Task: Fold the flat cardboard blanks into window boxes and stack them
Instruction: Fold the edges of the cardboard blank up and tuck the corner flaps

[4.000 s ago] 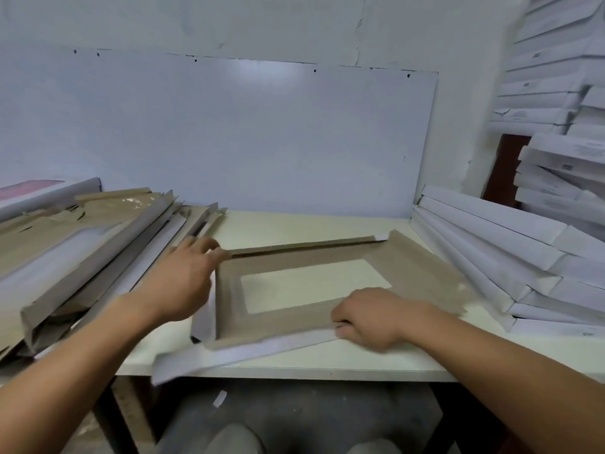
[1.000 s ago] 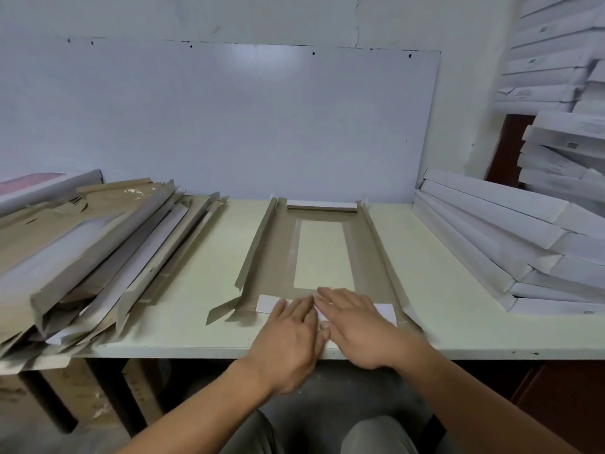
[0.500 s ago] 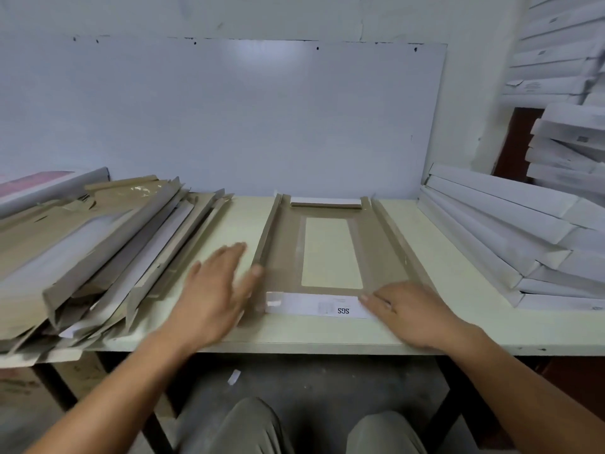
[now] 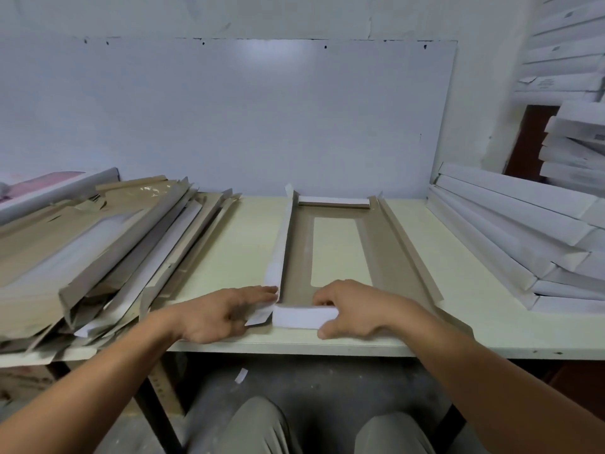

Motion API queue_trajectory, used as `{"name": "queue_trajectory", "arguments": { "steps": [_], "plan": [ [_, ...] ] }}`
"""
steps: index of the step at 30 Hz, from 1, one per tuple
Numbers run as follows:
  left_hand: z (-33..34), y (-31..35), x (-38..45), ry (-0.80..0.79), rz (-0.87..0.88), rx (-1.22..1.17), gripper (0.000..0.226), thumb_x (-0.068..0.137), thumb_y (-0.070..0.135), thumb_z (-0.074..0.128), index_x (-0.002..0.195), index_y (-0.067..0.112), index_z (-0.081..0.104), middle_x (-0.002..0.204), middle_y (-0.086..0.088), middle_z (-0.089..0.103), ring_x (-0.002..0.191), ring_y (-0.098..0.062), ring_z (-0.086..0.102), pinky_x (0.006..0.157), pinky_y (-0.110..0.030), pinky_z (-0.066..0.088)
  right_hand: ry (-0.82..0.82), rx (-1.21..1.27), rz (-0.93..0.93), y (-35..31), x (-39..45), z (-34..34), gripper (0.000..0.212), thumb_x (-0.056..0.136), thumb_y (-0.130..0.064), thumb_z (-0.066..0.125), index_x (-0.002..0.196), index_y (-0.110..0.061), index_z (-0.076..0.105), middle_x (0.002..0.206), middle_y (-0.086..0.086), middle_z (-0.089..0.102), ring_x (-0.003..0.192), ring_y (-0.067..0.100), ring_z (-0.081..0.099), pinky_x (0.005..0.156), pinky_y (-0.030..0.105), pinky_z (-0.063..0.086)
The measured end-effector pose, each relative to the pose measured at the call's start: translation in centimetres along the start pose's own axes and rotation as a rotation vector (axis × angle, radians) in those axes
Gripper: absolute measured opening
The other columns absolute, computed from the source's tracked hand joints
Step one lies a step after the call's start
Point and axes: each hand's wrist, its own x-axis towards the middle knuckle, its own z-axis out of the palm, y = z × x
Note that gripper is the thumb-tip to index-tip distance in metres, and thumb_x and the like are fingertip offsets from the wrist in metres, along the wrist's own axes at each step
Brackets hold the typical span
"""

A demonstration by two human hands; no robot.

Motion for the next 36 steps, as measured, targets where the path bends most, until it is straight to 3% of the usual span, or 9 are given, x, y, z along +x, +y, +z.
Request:
{"name": "queue_trajectory", "arguments": {
  "steps": [3, 7, 14, 18, 22, 26, 29, 32, 36],
  "plan": [
    [0.0, -0.5, 0.0, -0.034, 0.016, -0.020, 0.074, 0.091, 0.001, 0.052, 0.150, 0.040, 0.031, 0.159, 0.026, 0.010, 0.145, 0.009, 0.008, 0.122, -0.026, 0.014, 0.174, -0.150, -0.116, -0.4, -1.8, 2.2, 0.015, 0.091, -0.024, 0.052, 0.101, -0.020, 0.062, 0.101, -0.003, 0.059, 0.094, 0.021, 0.054, 0.079, 0.038, 0.048],
    [0.2, -0.9, 0.2, -0.018, 0.060, -0.071, 0.058, 0.100, 0.011, 0.050, 0.146, 0.045, 0.037, 0.161, 0.022, 0.007, 0.146, 0.007, 0.006, 0.122, -0.025, 0.017, 0.270, -0.224, -0.152, -0.7, -4.0, 5.0, 0.044, 0.095, -0.015, 0.043, 0.133, -0.031, 0.059, 0.125, -0.005, 0.055, 0.113, 0.019, 0.047, 0.088, 0.035, 0.046],
    [1.5, 1.0, 1.5, 0.202, 0.163, -0.248, 0.027, 0.103, 0.022, 0.048, 0.113, 0.007, 0.068, 0.140, 0.007, 0.052, 0.135, -0.008, 0.042, 0.109, -0.022, 0.035, 0.441, -0.372, -0.087, -2.3, -6.7, 8.0, 0.052, 0.086, -0.054, 0.045, 0.124, -0.026, 0.066, 0.118, -0.007, 0.064, 0.106, 0.015, 0.062, 0.088, 0.028, 0.054],
    [2.8, 3.0, 3.4, 0.358, 0.108, -0.001, 0.030, 0.105, 0.024, 0.041, 0.097, 0.002, 0.060, 0.110, -0.007, 0.060, 0.100, -0.027, 0.055, 0.091, -0.040, 0.044, 0.315, -0.246, -0.077, -2.1, -6.2, 6.9, 0.056, 0.100, -0.055, 0.026, 0.146, -0.029, 0.043, 0.143, -0.009, 0.043, 0.133, 0.013, 0.036, 0.111, 0.031, 0.030],
    [4.6, 4.3, 4.9, 0.409, -0.007, 0.335, 0.027, 0.105, 0.032, 0.031, 0.097, 0.013, 0.048, 0.106, -0.003, 0.052, 0.089, -0.026, 0.045, 0.089, -0.038, 0.041, 0.350, 0.044, -0.144, -0.4, -6.8, 4.1, 0.045, 0.102, -0.045, 0.030, 0.117, -0.019, 0.064, 0.113, -0.005, 0.064, 0.106, 0.010, 0.055, 0.096, 0.034, 0.044],
    [5.2, 4.2, 5.4, 0.404, -0.023, 0.375, 0.022, 0.104, 0.032, 0.029, 0.096, 0.017, 0.042, 0.104, -0.001, 0.048, 0.086, -0.024, 0.040, 0.086, -0.040, 0.042, 0.754, 0.393, 0.127, 4.5, -7.9, 0.0, 0.026, 0.097, -0.029, 0.055, 0.077, -0.028, 0.072, 0.073, -0.020, 0.069, 0.068, -0.002, 0.063, 0.065, 0.018, 0.048],
    [5.2, 4.1, 5.4, 0.404, -0.013, 0.388, 0.020, 0.104, 0.030, 0.029, 0.097, 0.017, 0.043, 0.104, 0.000, 0.047, 0.086, -0.024, 0.041, 0.088, -0.038, 0.041, 0.979, 0.416, 0.410, 10.5, -8.0, -2.3, 0.024, 0.094, -0.028, 0.058, 0.076, -0.024, 0.072, 0.061, -0.013, 0.065, 0.061, 0.005, 0.061, 0.064, 0.029, 0.045],
    [5.3, 4.2, 5.4, 0.409, -0.013, 0.384, 0.017, 0.104, 0.028, 0.031, 0.096, 0.017, 0.042, 0.103, 0.000, 0.047, 0.086, -0.024, 0.040, 0.087, -0.037, 0.041, 0.710, 0.332, 0.664, 15.0, -7.1, -2.3, 0.010, 0.095, -0.032, 0.056, 0.092, -0.025, 0.063, 0.091, 0.001, 0.070, 0.088, 0.028, 0.065, 0.082, 0.037, 0.051],
    [5.3, 4.3, 5.2, 0.411, -0.014, 0.375, 0.016, 0.103, 0.027, 0.031, 0.097, 0.018, 0.042, 0.104, 0.001, 0.047, 0.088, -0.024, 0.039, 0.087, -0.037, 0.041, 0.432, 0.201, 0.640, 15.6, -5.2, -1.1, 0.023, 0.096, -0.047, 0.050, 0.112, -0.031, 0.053, 0.089, -0.008, 0.065, 0.087, 0.016, 0.060, 0.080, 0.036, 0.049]
  ]
}}
